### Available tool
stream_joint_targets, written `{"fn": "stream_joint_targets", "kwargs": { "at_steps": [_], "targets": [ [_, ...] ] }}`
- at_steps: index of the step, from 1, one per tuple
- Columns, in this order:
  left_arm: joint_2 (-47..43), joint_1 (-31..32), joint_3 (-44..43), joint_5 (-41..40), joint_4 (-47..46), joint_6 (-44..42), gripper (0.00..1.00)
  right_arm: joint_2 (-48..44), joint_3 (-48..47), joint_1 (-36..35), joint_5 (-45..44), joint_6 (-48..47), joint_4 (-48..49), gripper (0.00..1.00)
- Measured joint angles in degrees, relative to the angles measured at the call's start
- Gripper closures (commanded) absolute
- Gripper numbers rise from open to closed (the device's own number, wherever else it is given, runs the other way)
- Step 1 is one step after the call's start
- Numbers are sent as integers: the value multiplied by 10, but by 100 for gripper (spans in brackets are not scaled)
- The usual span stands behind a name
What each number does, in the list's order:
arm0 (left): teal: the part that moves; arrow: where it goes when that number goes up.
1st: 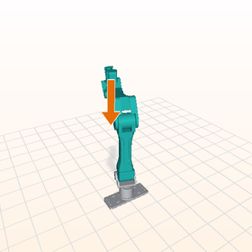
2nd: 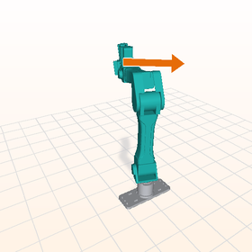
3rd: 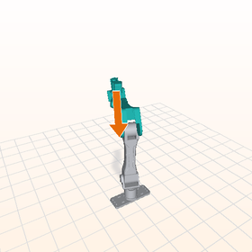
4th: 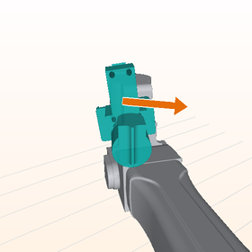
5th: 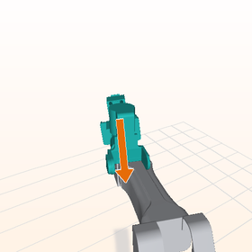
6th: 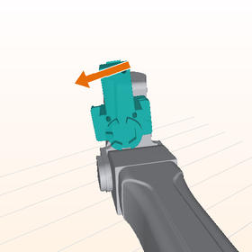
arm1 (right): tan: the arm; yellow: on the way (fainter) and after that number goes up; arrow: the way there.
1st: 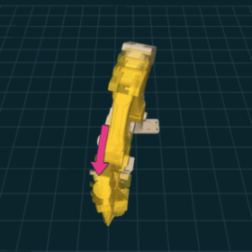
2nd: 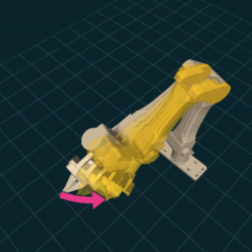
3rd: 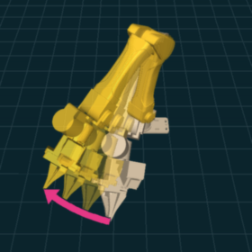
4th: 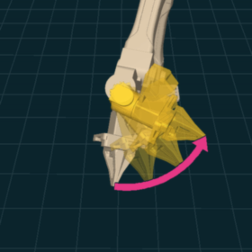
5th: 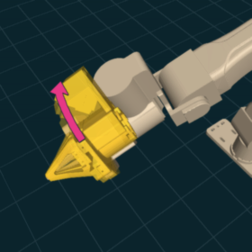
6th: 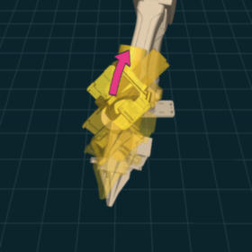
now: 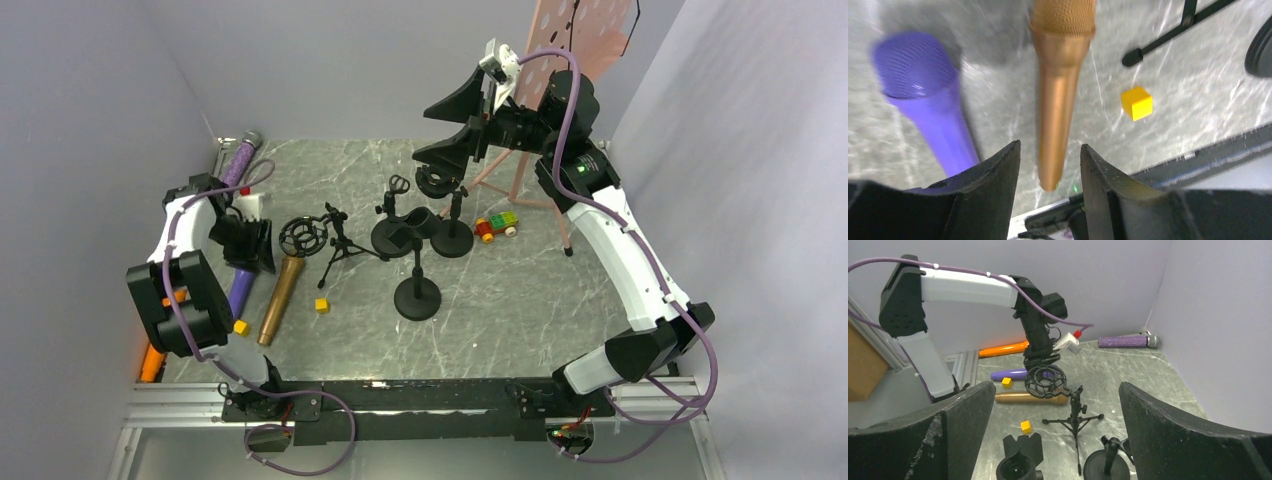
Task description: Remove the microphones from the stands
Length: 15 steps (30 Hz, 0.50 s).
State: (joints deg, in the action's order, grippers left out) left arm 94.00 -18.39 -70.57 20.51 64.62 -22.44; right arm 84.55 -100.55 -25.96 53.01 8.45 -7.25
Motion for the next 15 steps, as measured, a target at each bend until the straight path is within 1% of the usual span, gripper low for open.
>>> {"fn": "stream_joint_targets", "kwargs": {
  "at_steps": [2, 4, 5, 7, 10, 12, 14, 15],
  "targets": [
    [-12, 0, -18, 2, -27, 7, 43, -1, 0, 0, 0, -5, -4, 0],
    [-33, 0, -17, 3, -70, 9, 41, -2, 0, 0, 0, -12, -10, 0],
    [-47, 0, -10, 6, -103, 10, 40, -2, -1, 0, 0, -18, -19, 0],
    [-75, 0, 14, 15, -172, 6, 32, -2, -6, 0, -2, -32, -41, 0],
    [-108, 4, 69, 33, -308, -8, 30, 0, -26, 0, -11, -66, -92, 0],
    [-106, 17, 98, 18, -407, -22, 30, 1, -43, -1, -25, -97, -125, 0],
    [-86, 30, 100, -8, -464, -30, 29, 1, -56, -1, -41, -127, -158, 0],
    [-64, 38, 92, -34, -490, -34, 29, 2, -63, -2, -50, -142, -176, 0]
  ]
}}
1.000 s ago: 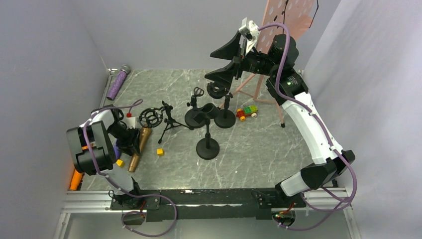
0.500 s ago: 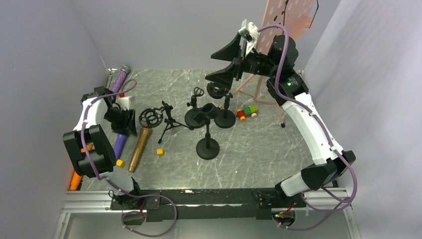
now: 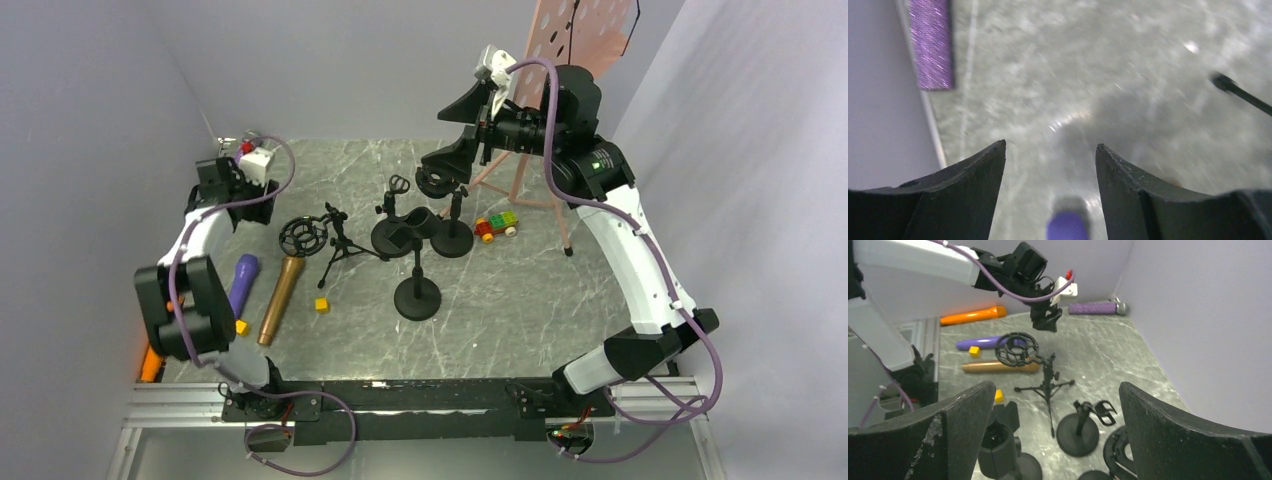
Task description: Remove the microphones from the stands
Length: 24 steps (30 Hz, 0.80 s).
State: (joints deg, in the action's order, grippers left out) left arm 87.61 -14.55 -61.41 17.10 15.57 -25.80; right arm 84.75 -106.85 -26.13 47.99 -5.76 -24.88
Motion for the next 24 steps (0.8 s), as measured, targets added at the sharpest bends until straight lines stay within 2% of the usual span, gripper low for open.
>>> {"fn": "stream_joint_targets", "kwargs": {
  "at_steps": [6, 11, 17, 24],
  "targets": [
    [189, 14, -160, -158, -68, 2, 28, 17, -53, -1, -64, -78, -109, 0],
    [289, 0, -287, -228, -63, 10, 26, 23, -59, -2, -103, -119, -173, 0],
    [355, -14, -369, -256, -37, -4, 26, 34, -60, -14, -133, -150, -220, 0],
    [403, -24, -423, -218, 35, -17, 24, 45, -60, -34, -156, -166, -234, 0]
  ]
}}
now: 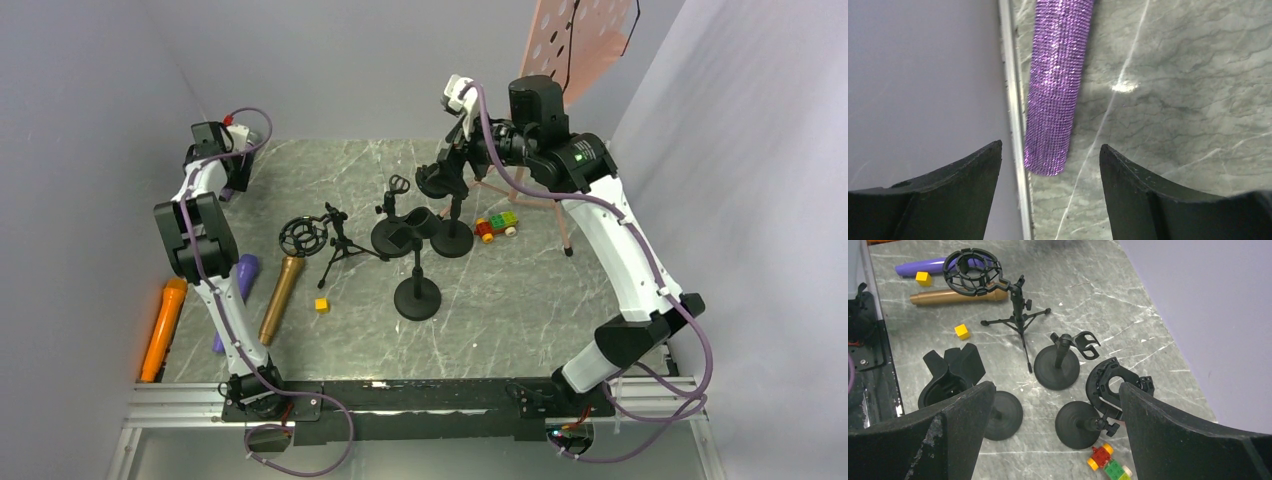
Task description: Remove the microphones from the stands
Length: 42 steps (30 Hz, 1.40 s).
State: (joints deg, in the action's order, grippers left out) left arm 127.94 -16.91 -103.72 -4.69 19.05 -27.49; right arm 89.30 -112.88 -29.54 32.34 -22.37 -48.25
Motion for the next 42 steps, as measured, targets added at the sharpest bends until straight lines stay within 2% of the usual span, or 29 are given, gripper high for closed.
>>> {"fn": "stream_joint_targets", "kwargs": {
  "at_steps": [7, 12, 14, 18, 20, 23, 30, 36, 42],
  "targets": [
    [67, -19, -103, 88, 86, 21, 28, 23, -16, -31, -26, -18, -17, 0],
    [127, -52, -183, 154, 147, 31, 37, 43, -28, -56, -45, -30, -28, 0],
    [134, -65, -184, 178, 156, 36, 46, 53, -36, -63, -49, -32, -28, 0],
    [132, -78, -176, 204, 162, 56, 72, 69, -44, -70, -53, -32, -28, 0],
    [119, -76, -154, 203, 151, 67, 83, 71, -44, -70, -53, -32, -28, 0],
    [78, -73, -86, 204, 135, 82, 90, 70, -43, -70, -53, -32, -26, 0],
    [-41, -70, 85, 214, 149, 92, 91, 39, 9, -70, -52, -32, -11, 0],
    [-210, -71, 279, 195, 162, 79, 95, -9, 62, -70, -46, -29, 20, 0],
    [-354, -90, 403, 176, 194, 62, 97, -49, 103, -70, -32, -18, 49, 0]
  ]
}}
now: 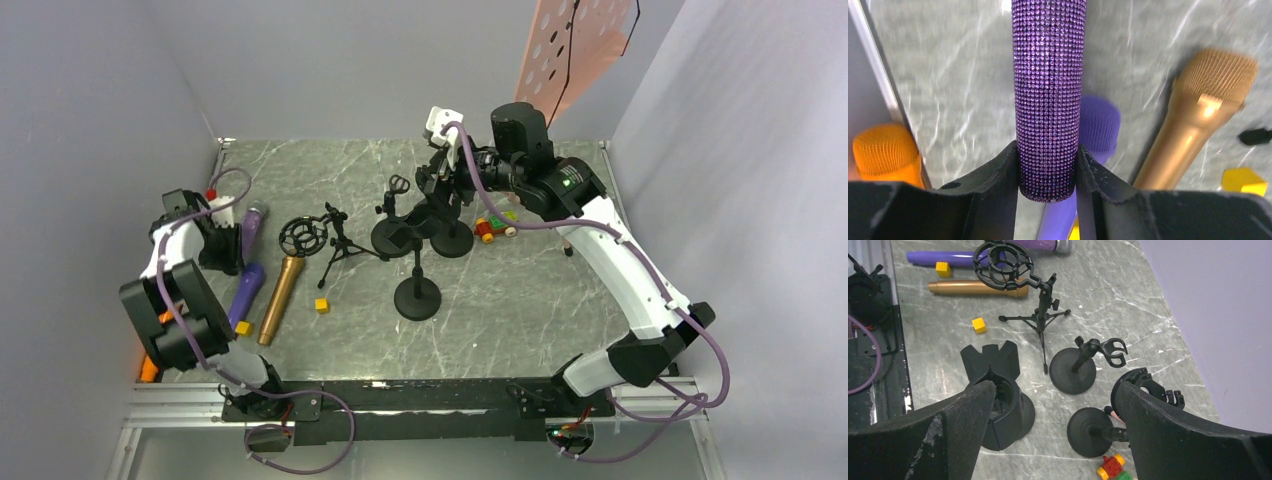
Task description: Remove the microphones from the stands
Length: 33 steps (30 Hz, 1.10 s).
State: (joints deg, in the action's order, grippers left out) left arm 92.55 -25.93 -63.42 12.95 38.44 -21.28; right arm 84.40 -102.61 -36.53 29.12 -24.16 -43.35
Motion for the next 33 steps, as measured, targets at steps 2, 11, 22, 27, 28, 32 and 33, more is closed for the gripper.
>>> {"fn": "stream_joint_targets", "kwargs": {
  "at_steps": [2, 11, 22, 27, 28, 32, 33],
  "targets": [
    [-45, -6, 38, -15, 5, -9, 98, -9, 9, 0, 5, 5, 8, 0],
    [-163, -60, 149, -68, 31, -92, 99, -30, 35, 0, 28, 25, 33, 0],
    [-271, -176, 254, -120, 48, -230, 97, -31, 46, 0, 47, 47, 57, 0],
    [-275, -203, 285, -137, 40, -268, 67, -32, 53, 0, 54, 55, 64, 0],
    [-272, -205, 287, -138, 40, -273, 61, -33, 56, 0, 55, 56, 66, 0],
    [-243, -209, 292, -142, 24, -283, 53, -37, 59, 0, 57, 57, 66, 0],
    [-233, -209, 294, -144, 19, -286, 52, -38, 59, 0, 57, 58, 67, 0]
  ]
}}
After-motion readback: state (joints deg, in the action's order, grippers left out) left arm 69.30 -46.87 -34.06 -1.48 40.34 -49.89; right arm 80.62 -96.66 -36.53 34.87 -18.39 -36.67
